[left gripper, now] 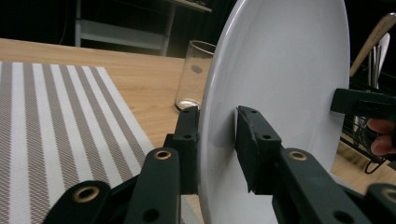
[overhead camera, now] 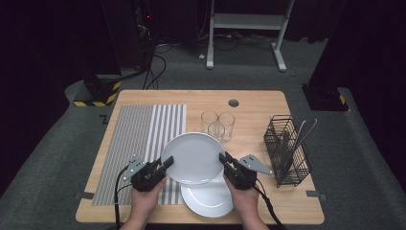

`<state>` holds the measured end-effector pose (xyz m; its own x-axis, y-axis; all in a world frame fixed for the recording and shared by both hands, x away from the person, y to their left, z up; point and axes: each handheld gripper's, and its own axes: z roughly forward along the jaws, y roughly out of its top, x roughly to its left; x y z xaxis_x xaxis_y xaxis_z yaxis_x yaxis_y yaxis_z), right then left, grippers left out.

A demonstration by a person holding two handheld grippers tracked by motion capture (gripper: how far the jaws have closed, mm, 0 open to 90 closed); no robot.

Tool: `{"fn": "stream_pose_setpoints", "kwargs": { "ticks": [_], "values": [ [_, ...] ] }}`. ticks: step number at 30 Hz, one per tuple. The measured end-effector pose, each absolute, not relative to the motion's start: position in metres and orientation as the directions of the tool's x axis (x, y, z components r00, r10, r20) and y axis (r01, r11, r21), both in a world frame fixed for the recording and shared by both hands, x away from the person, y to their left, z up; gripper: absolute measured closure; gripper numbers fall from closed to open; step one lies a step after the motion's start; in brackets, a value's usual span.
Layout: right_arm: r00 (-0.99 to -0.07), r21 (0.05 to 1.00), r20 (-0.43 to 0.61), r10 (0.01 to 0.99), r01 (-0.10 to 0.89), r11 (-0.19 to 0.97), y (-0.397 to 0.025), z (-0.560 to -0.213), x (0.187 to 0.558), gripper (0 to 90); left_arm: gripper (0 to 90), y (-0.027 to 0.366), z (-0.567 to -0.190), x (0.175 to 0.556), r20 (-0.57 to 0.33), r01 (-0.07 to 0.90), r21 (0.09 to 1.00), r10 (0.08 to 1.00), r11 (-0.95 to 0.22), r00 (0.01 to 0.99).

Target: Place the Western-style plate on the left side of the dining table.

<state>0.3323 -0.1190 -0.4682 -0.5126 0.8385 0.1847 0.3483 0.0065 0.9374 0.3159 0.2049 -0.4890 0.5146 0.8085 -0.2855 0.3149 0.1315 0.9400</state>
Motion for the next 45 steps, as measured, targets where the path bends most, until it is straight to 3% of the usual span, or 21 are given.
{"fn": "stream_pose_setpoints", "kwargs": {
  "ticks": [45],
  "values": [
    [-0.590,0.922,0.189,0.785,0.382,0.066,-0.001,-0.460,0.379,76.3,68.5,0.316,-0.482,0.334,-0.356,0.302,0.920,0.856,0.250,0.375]
  ]
}}
